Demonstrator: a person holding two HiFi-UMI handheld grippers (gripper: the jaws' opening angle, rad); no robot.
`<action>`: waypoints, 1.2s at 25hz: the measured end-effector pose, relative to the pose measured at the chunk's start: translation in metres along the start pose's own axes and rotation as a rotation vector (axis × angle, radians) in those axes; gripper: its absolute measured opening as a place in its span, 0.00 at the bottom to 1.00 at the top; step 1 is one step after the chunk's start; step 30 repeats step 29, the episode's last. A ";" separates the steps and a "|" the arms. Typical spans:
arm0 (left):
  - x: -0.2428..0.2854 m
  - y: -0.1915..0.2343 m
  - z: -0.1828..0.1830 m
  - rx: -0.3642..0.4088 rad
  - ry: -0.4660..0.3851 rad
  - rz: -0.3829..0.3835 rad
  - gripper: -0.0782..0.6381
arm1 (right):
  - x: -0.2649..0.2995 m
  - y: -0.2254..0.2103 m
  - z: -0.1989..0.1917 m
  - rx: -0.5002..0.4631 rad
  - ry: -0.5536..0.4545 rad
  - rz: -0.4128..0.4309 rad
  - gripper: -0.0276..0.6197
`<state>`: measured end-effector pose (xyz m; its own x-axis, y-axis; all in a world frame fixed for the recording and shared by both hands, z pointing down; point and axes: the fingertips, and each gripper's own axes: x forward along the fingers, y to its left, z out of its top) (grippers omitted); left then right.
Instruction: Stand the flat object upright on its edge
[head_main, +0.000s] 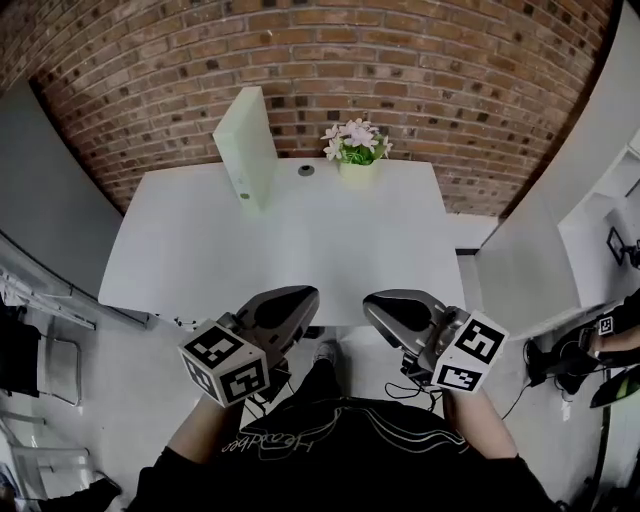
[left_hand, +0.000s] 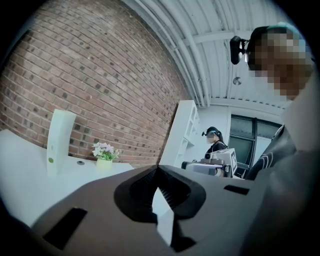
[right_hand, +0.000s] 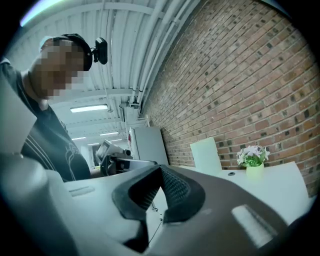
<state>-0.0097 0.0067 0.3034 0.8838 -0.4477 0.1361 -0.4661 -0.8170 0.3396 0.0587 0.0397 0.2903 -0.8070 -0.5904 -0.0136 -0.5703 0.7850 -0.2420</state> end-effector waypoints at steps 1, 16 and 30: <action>-0.001 -0.006 -0.002 0.007 0.001 -0.001 0.11 | -0.003 0.005 -0.001 -0.006 -0.001 -0.002 0.05; -0.024 -0.056 0.003 0.061 -0.032 0.015 0.11 | -0.041 0.037 0.017 -0.052 -0.034 -0.025 0.05; -0.028 -0.071 0.012 0.086 -0.034 0.020 0.11 | -0.045 0.050 0.027 -0.041 -0.055 0.002 0.05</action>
